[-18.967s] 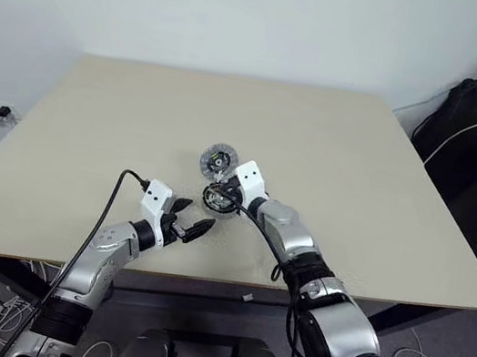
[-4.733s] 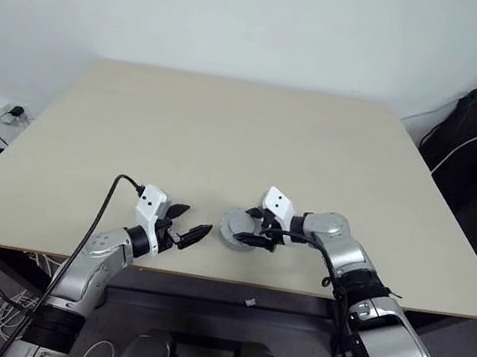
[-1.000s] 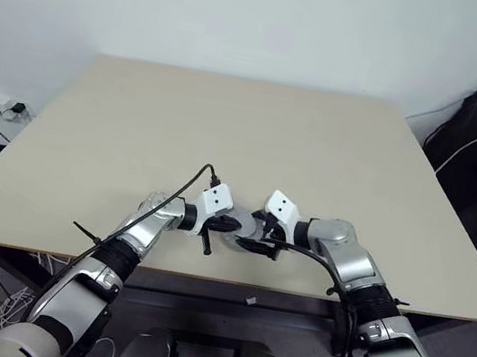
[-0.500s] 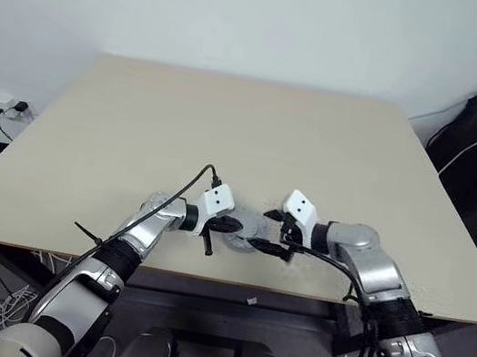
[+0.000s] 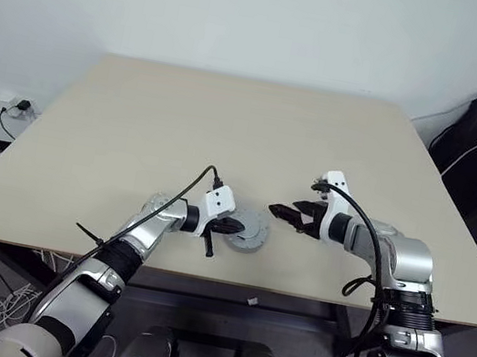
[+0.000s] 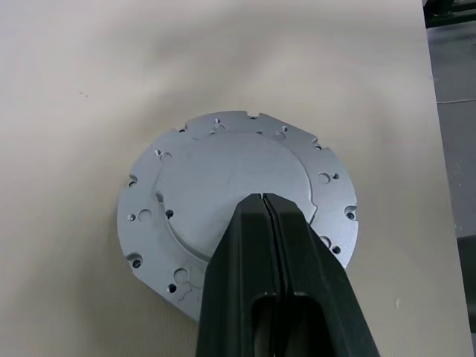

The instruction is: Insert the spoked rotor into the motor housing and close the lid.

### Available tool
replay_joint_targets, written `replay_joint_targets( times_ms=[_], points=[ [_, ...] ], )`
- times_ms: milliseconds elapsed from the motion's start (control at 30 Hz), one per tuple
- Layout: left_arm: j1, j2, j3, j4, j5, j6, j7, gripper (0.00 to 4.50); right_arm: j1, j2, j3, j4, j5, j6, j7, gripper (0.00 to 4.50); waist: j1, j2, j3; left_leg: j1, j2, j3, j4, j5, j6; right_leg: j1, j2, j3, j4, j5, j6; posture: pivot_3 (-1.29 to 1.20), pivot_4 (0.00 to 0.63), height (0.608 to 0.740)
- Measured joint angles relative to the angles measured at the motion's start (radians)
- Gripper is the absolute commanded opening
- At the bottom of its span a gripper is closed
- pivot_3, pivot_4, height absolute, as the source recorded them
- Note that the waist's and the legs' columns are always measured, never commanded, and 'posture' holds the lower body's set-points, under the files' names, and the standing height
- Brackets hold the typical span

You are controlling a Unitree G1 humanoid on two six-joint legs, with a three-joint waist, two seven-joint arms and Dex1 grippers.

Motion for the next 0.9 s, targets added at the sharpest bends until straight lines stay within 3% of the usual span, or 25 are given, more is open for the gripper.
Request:
replay_joint_targets(
  times_ms=[267, 500, 900],
  points=[
    [-0.002, 0.000, 0.002, 0.008, 0.000, -0.002, -0.003, 0.00, -0.011, 0.040, -0.039, 0.006, 0.060, 0.109, -0.095, 4.46, -0.003, 0.000, 0.000, 0.000, 0.000, 0.001, 0.001, 0.000, 0.000, 0.000, 0.000, 0.000, 0.000, 0.000, 0.000, 0.00, 0.000, 0.740],
    [-0.006, 0.000, 0.002, 0.010, 0.000, -0.001, -0.009, 0.00, -0.045, 0.112, -0.111, 0.138, 0.055, 0.225, -0.247, 4.46, -0.004, 0.001, 0.000, 0.000, 0.000, 0.001, 0.000, 0.000, 0.000, 0.000, 0.000, 0.000, 0.000, 0.000, 0.000, 0.00, 0.000, 0.740],
    [-0.005, 0.001, 0.003, 0.010, 0.000, 0.003, -0.014, 0.00, -0.127, 0.158, -0.221, 0.234, 0.113, 0.361, -0.284, 4.46, -0.012, 0.002, -0.001, 0.000, 0.000, 0.001, 0.000, 0.000, 0.000, 0.000, 0.000, 0.000, 0.001, 0.001, 0.001, 0.00, 0.000, 0.740]
  ],
)
